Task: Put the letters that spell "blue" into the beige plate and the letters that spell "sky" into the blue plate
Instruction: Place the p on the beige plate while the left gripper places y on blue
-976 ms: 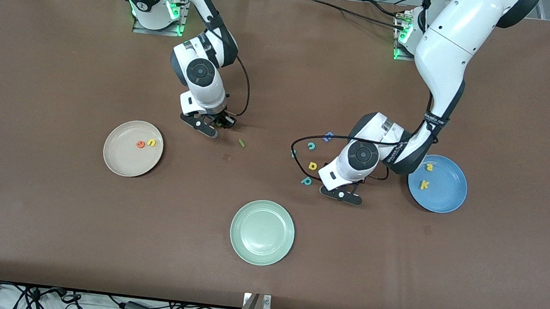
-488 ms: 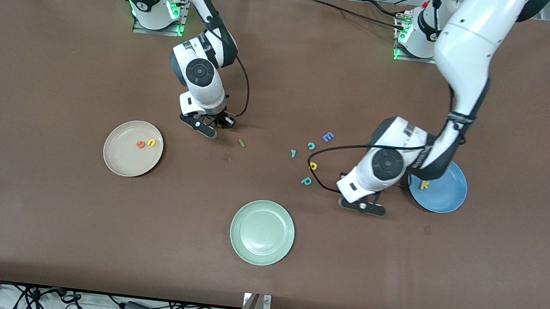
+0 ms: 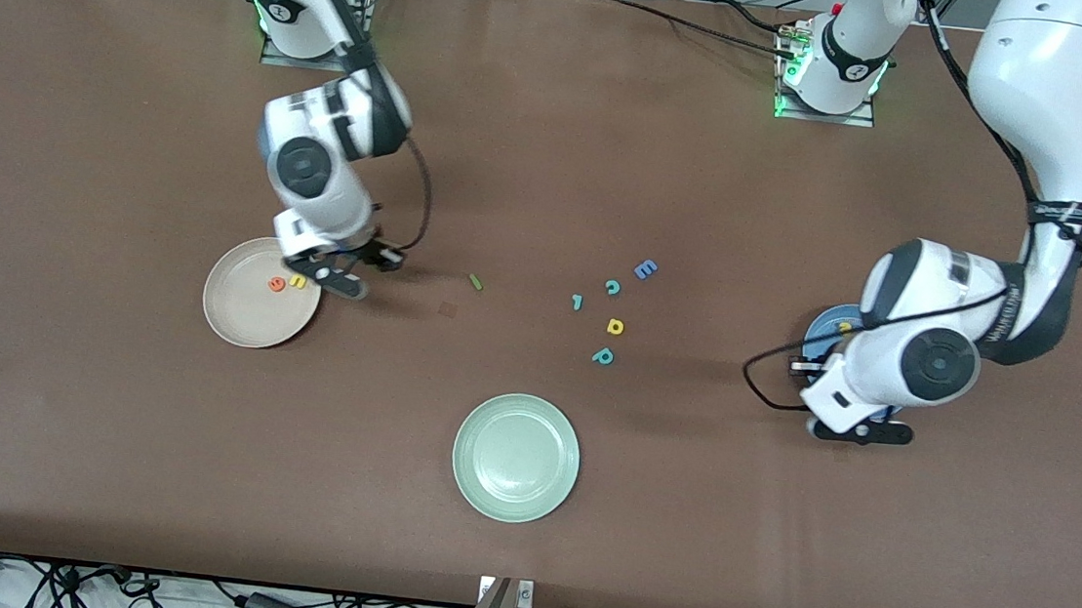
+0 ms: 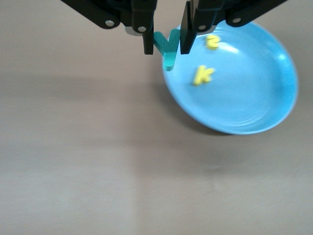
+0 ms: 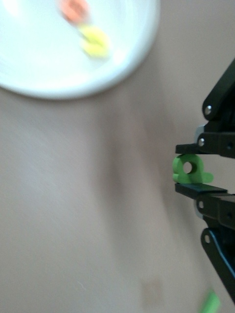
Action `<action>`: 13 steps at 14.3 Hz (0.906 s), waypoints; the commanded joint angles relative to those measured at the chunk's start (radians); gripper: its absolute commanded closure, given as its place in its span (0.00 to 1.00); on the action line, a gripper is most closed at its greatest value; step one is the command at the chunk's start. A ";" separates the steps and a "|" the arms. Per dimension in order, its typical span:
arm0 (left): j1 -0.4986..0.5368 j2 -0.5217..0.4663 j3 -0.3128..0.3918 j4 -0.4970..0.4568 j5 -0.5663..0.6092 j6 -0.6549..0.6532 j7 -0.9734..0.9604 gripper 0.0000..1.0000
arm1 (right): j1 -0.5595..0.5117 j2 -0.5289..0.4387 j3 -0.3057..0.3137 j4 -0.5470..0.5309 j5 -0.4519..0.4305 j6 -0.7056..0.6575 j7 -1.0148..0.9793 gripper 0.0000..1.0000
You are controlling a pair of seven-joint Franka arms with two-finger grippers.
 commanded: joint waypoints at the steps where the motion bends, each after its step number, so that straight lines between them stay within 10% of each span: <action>1: 0.098 0.026 -0.010 -0.029 0.061 -0.009 0.040 0.90 | -0.113 -0.011 0.016 -0.001 0.009 -0.041 -0.223 0.87; 8: 0.185 0.035 -0.011 -0.204 0.077 0.143 0.085 0.78 | -0.307 0.029 0.016 0.013 -0.017 -0.038 -0.622 0.86; 9: 0.186 0.035 -0.011 -0.204 0.077 0.142 0.085 0.67 | -0.321 0.044 0.016 0.025 -0.018 -0.038 -0.654 0.86; 11: 0.185 0.029 -0.014 -0.200 0.077 0.129 0.082 0.00 | -0.345 0.072 0.016 0.045 -0.018 -0.037 -0.717 0.85; 13: 0.180 0.012 -0.024 -0.171 0.077 0.079 0.074 0.00 | -0.362 0.081 0.016 0.062 -0.018 -0.037 -0.748 0.71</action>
